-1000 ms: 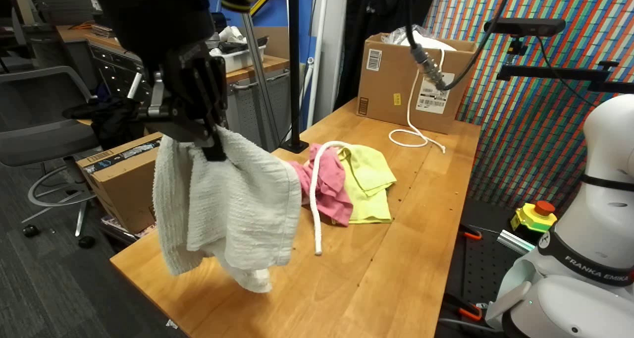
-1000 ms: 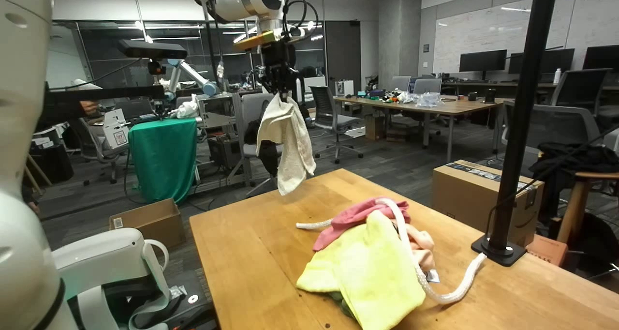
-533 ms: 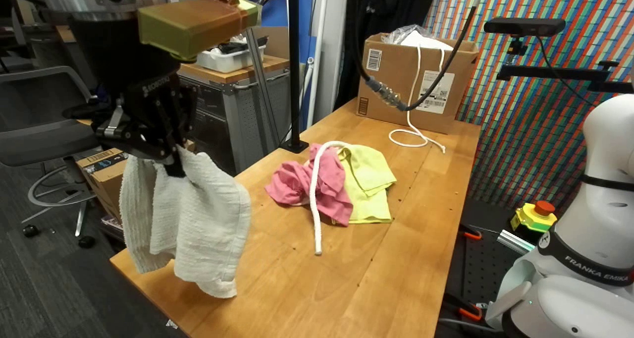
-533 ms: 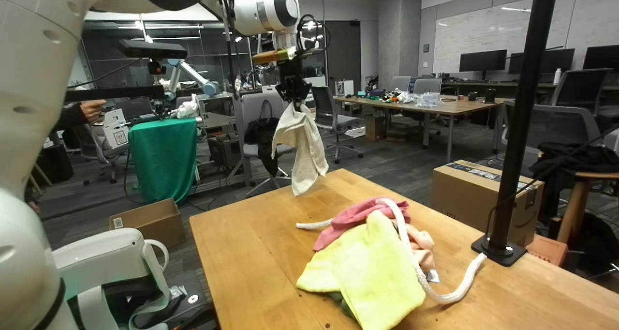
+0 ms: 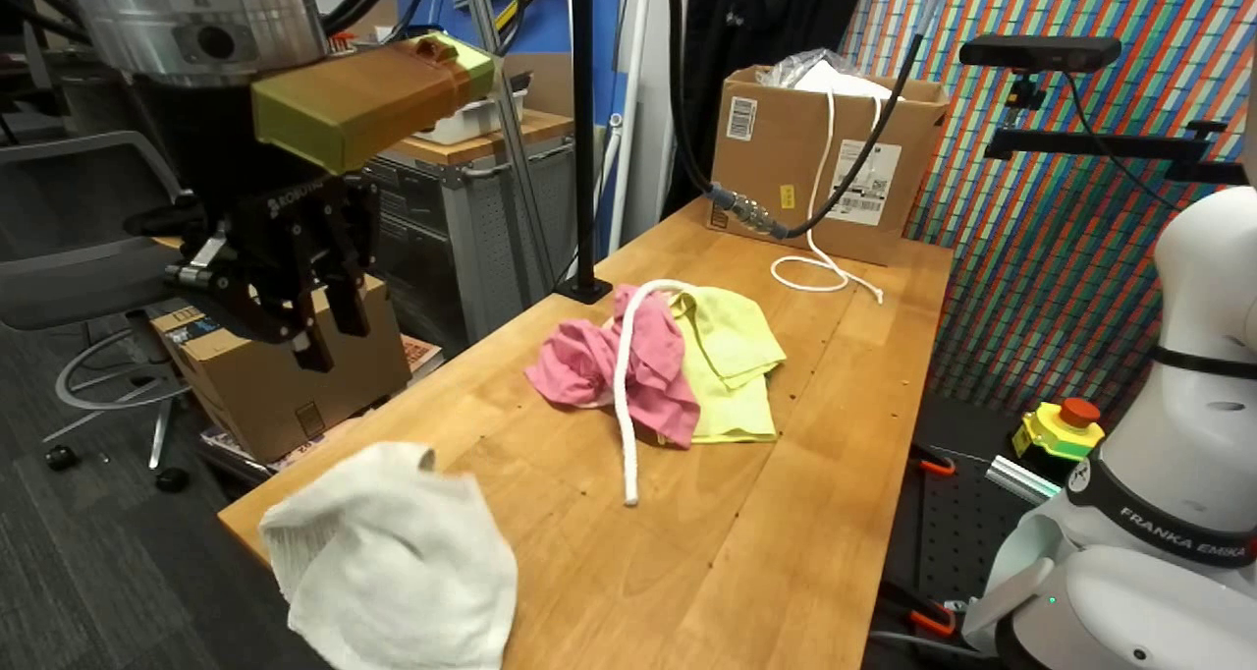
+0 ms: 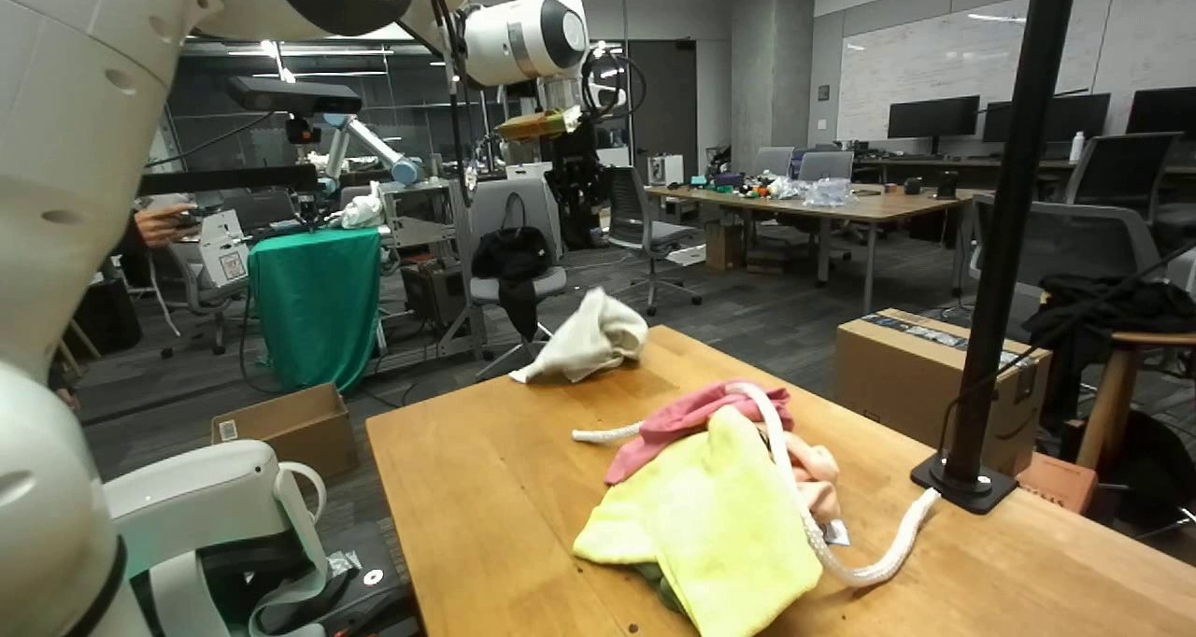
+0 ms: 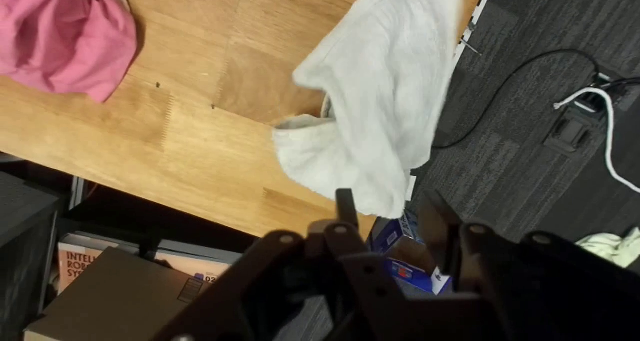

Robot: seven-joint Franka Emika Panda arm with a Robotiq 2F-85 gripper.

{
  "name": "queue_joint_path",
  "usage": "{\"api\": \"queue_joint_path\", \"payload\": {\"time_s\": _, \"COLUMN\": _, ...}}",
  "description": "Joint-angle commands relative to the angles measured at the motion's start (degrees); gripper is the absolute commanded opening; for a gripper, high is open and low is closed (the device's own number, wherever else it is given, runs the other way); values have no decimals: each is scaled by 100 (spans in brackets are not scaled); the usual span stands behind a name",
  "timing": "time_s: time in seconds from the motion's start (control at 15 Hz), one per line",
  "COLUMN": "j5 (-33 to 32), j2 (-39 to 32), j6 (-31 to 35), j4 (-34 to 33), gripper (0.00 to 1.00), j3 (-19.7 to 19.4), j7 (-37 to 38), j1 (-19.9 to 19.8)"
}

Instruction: Separate the clothes and ropes

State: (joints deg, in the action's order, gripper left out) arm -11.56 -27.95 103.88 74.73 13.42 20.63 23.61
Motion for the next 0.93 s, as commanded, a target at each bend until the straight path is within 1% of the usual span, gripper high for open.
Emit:
{"api": "queue_joint_path", "payload": {"time_s": 0.0, "j5": -152, "j2": 62, "j6": 72, "j4": 36, "gripper": 71, "j3": -94, "j7": 122, "j1": -8}}
{"api": "queue_joint_path", "payload": {"time_s": 0.07, "j5": -201, "j2": 91, "j6": 58, "j4": 86, "gripper": 79, "j3": -124, "j7": 136, "j1": -16}}
{"api": "queue_joint_path", "payload": {"time_s": 0.27, "j5": -291, "j2": 319, "j6": 47, "j4": 410, "gripper": 99, "j3": -249, "j7": 143, "j1": -122}}
{"api": "queue_joint_path", "payload": {"time_s": 0.4, "j5": -324, "j2": 568, "j6": 147, "j4": 768, "gripper": 100, "j3": -368, "j7": 126, "j1": -250}}
{"api": "queue_joint_path", "payload": {"time_s": 0.67, "j5": -206, "j2": 1248, "j6": 366, "j4": 1695, "gripper": 100, "j3": -645, "j7": 86, "j1": -634}}
{"api": "queue_joint_path", "payload": {"time_s": 0.87, "j5": -109, "j2": 1749, "j6": 659, "j4": 2471, "gripper": 100, "j3": -816, "j7": 114, "j1": -1017}}
